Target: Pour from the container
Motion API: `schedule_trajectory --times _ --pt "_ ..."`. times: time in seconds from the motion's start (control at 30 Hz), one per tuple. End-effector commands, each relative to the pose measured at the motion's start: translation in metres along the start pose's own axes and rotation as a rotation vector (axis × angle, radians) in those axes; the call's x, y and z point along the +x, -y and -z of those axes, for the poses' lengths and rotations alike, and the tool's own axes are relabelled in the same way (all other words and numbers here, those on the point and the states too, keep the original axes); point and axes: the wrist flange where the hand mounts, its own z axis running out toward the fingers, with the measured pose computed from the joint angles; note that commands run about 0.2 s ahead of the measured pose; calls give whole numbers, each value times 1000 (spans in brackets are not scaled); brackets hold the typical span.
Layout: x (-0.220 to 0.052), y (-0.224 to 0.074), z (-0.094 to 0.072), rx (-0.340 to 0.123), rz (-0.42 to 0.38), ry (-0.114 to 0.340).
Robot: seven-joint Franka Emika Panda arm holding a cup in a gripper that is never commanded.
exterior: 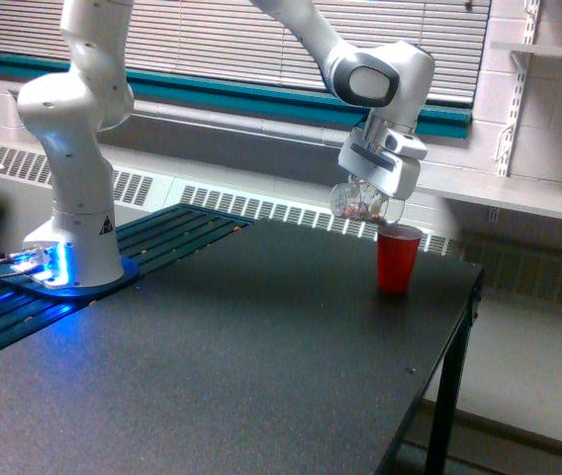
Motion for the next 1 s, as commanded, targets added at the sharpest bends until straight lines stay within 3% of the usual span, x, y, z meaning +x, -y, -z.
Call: schedule_trajectory --times 0.03,0.63,1.0 --pt "4 6 3 -14 36 4" --pt "7 10 6 -36 75 54" --pt "8 11 13 -29 72 52"
